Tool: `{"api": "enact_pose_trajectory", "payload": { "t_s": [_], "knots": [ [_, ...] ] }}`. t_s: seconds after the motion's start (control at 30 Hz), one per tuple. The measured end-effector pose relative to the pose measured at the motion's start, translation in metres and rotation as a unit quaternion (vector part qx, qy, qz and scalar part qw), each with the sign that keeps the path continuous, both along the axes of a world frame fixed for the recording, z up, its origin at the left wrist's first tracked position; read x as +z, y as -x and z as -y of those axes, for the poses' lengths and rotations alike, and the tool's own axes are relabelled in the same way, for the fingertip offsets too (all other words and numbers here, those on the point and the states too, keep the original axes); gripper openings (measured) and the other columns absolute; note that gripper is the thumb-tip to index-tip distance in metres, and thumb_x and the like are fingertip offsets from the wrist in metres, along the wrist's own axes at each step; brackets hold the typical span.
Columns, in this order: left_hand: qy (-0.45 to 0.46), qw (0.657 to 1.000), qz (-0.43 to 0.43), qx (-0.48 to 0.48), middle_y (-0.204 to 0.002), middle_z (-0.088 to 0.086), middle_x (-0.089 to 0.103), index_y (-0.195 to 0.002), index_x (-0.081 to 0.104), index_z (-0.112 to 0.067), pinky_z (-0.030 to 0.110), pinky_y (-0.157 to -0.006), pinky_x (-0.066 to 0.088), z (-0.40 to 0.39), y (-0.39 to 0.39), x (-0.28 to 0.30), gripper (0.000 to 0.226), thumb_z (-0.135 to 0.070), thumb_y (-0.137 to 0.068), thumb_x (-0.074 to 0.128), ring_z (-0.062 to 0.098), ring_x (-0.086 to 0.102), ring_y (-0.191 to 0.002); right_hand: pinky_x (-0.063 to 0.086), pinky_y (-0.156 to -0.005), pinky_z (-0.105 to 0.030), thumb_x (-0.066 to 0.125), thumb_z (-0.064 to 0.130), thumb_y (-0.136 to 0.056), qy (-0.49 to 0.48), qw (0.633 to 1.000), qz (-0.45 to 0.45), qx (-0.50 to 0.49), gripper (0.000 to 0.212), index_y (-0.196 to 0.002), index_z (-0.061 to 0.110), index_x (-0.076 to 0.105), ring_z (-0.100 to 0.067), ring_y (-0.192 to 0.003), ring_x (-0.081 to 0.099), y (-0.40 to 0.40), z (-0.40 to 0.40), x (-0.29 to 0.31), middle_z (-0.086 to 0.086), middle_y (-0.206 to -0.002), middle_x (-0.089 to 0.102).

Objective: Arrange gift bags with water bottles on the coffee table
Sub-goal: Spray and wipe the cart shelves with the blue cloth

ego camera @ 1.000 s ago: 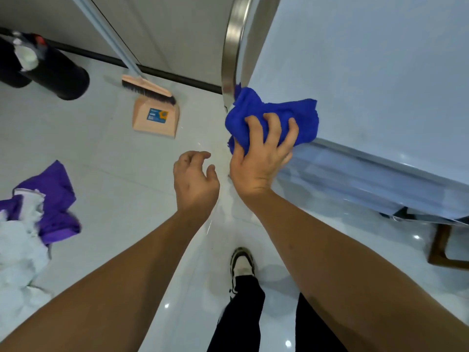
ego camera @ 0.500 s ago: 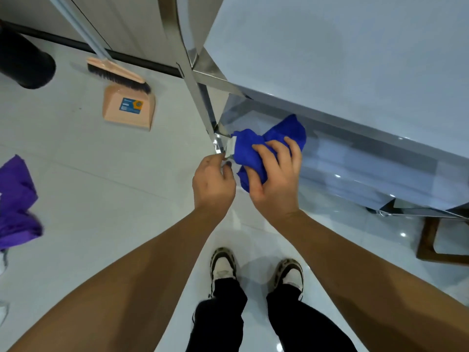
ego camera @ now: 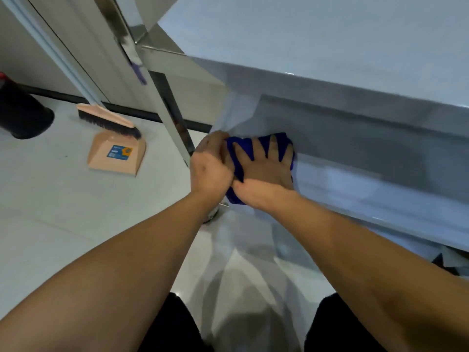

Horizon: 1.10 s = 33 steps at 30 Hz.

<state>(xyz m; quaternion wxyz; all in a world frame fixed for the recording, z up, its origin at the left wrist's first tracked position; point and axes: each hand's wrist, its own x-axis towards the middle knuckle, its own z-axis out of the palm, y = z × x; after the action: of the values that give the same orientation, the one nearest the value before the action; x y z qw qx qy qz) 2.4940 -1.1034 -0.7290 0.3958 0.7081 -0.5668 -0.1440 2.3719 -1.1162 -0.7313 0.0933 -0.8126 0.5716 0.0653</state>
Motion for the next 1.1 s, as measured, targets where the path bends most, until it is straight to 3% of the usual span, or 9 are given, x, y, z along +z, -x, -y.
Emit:
{"api": "enact_pose_trajectory", "payload": {
  "t_s": [0.17,0.3,0.5,0.63,0.8,1.0,1.1],
  "knots": [
    [-0.033,0.998,0.027,0.042,-0.122,0.009,0.068,-0.122,0.068,-0.01,0.023,-0.087,0.04,0.04,-0.008,-0.019,0.03,-0.021,-0.1,0.051,0.026,0.061,-0.112,0.005,-0.115,-0.069,0.028,0.063,-0.092,0.082,0.996,0.018,-0.03,0.065,-0.152,0.043,0.012,-0.042,-0.149,0.008,-0.014,0.009,-0.014,-0.006,-0.162,0.022],
    [-0.03,0.999,0.022,0.023,-0.126,0.008,0.066,-0.128,0.065,-0.012,0.02,-0.085,0.037,0.045,-0.013,-0.023,0.035,-0.027,-0.101,0.047,0.024,0.06,-0.114,0.012,-0.115,-0.066,0.026,0.066,-0.092,0.098,0.994,0.031,-0.04,0.062,-0.15,0.044,0.022,-0.038,-0.146,0.018,-0.013,0.013,-0.014,-0.004,-0.157,0.031],
    [-0.039,0.999,-0.007,-0.004,-0.135,0.011,0.061,-0.137,0.058,-0.011,0.027,-0.095,0.041,0.039,-0.013,-0.017,0.04,-0.031,-0.104,0.046,0.027,0.056,-0.123,0.017,-0.112,-0.064,0.027,0.07,-0.09,0.093,0.993,0.052,-0.05,0.063,-0.148,0.045,0.027,-0.036,-0.142,0.026,-0.011,0.02,-0.012,0.0,-0.155,0.036],
    [-0.032,0.999,-0.008,-0.021,-0.125,0.011,0.065,-0.126,0.061,-0.01,0.025,-0.084,0.039,0.036,-0.013,-0.015,0.035,-0.032,-0.105,0.044,0.027,0.059,-0.114,0.017,-0.112,-0.066,0.026,0.065,-0.093,0.09,0.993,0.043,-0.058,0.06,-0.15,0.044,0.025,-0.037,-0.143,0.025,-0.012,0.027,-0.008,-0.003,-0.157,0.034],
    [-0.034,0.997,-0.065,0.001,-0.123,0.01,0.065,-0.125,0.06,-0.01,0.033,-0.093,0.045,0.036,-0.008,-0.011,0.038,-0.035,-0.107,0.038,0.026,0.059,-0.113,0.019,-0.111,-0.066,0.032,0.058,-0.096,0.082,0.995,0.026,-0.055,0.061,-0.154,0.042,0.02,-0.039,-0.143,0.024,-0.021,0.041,-0.005,-0.006,-0.156,0.032],
    [-0.022,0.995,-0.095,0.015,-0.132,0.009,0.062,-0.134,0.055,-0.014,0.025,-0.093,0.038,0.046,-0.01,-0.015,0.039,-0.035,-0.107,0.037,0.025,0.056,-0.12,0.017,-0.111,-0.069,0.037,0.065,-0.094,0.067,0.996,0.027,-0.049,0.069,-0.155,0.038,0.019,-0.04,-0.145,0.021,-0.029,0.073,-0.011,-0.01,-0.156,0.028],
    [-0.009,0.994,-0.107,0.024,-0.126,0.008,0.063,-0.128,0.057,-0.015,0.034,-0.1,0.044,0.062,-0.013,-0.02,0.037,-0.037,-0.105,0.037,0.026,0.058,-0.115,0.014,-0.113,-0.07,0.042,0.066,-0.093,0.057,0.997,0.012,-0.057,0.074,-0.156,0.04,0.012,-0.041,-0.147,0.016,-0.038,0.092,-0.013,-0.011,-0.16,0.022]
  ]
}}
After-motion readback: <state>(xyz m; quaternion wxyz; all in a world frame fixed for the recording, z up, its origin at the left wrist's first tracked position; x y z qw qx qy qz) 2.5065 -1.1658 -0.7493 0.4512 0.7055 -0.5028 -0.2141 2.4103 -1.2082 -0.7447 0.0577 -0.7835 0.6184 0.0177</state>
